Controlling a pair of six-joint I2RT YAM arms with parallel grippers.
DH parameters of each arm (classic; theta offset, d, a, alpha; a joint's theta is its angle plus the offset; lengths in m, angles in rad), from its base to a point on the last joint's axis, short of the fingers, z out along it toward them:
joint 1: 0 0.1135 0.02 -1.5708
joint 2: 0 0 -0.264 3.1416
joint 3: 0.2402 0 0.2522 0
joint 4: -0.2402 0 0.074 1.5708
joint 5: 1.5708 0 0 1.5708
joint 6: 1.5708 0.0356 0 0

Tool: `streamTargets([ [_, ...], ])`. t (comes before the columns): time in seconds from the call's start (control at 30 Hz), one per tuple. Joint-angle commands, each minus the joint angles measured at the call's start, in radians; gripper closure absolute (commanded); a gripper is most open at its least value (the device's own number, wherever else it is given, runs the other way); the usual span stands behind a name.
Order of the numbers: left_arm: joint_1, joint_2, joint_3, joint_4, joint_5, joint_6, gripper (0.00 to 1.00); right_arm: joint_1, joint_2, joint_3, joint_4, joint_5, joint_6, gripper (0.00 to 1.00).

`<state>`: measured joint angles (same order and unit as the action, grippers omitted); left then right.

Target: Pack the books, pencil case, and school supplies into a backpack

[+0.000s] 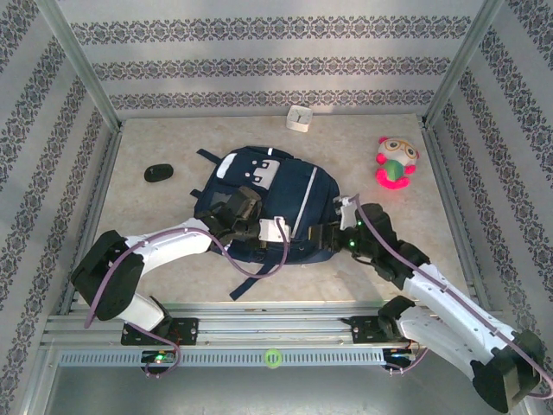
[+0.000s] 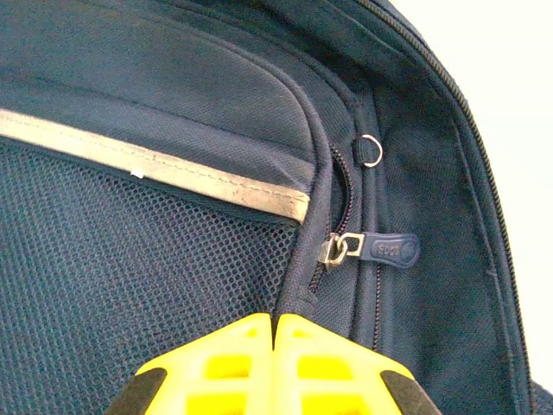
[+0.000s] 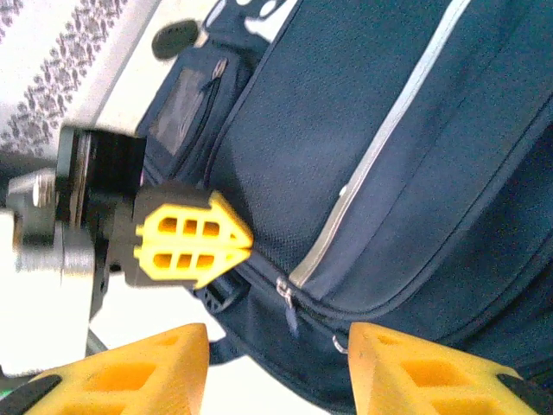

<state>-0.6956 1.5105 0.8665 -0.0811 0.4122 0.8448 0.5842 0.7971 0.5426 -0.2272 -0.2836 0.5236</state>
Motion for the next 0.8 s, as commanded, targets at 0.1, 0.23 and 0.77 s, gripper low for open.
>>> streamTargets([
  [0.1,0.048,-0.035,0.022,0.006,0.152,-0.200,1.00,0.197,-0.007,-0.084,0.067,0.181,0.045,0.53],
  [0.23,0.061,-0.034,0.027,0.011,0.172,-0.223,1.00,0.258,0.042,-0.108,0.104,0.230,0.078,0.51],
  [0.77,0.085,-0.040,0.040,0.055,0.224,-0.284,1.00,0.281,0.370,-0.071,0.407,0.269,0.099,0.50],
])
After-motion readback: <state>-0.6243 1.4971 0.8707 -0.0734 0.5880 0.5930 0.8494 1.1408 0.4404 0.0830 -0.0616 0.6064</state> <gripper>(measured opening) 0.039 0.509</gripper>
